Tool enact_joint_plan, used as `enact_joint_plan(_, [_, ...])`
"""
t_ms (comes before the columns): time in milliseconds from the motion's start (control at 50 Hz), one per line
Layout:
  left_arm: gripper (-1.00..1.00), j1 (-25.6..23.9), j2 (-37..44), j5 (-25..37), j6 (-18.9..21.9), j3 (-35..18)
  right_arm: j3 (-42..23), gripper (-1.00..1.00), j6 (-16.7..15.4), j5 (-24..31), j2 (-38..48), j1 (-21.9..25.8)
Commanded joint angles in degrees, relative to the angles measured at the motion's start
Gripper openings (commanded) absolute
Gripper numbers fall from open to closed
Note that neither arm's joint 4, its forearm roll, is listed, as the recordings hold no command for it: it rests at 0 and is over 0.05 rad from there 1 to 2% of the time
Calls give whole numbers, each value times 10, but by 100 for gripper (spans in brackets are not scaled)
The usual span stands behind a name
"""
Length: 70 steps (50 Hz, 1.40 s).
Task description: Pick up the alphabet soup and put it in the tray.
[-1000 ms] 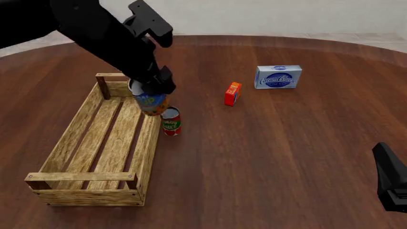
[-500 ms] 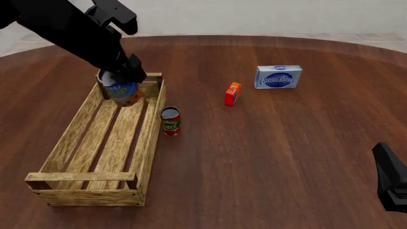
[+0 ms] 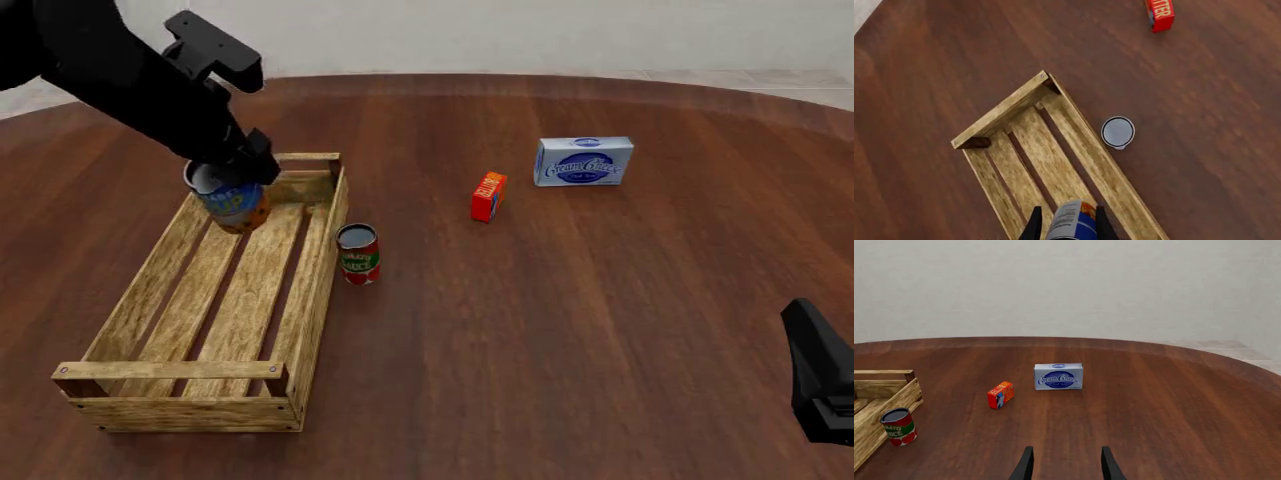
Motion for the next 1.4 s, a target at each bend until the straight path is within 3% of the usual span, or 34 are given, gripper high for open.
enact_joint_plan(20, [-100,20,25,-30,6,17,0,100,0,0,-1,1])
enact_joint_plan(540, [-100,48,118,-102,28,32,0,100,1,0,-1,1])
enact_joint_plan(1400, [-100,50,198,-131,29,19,0,100,0,0,-1,1])
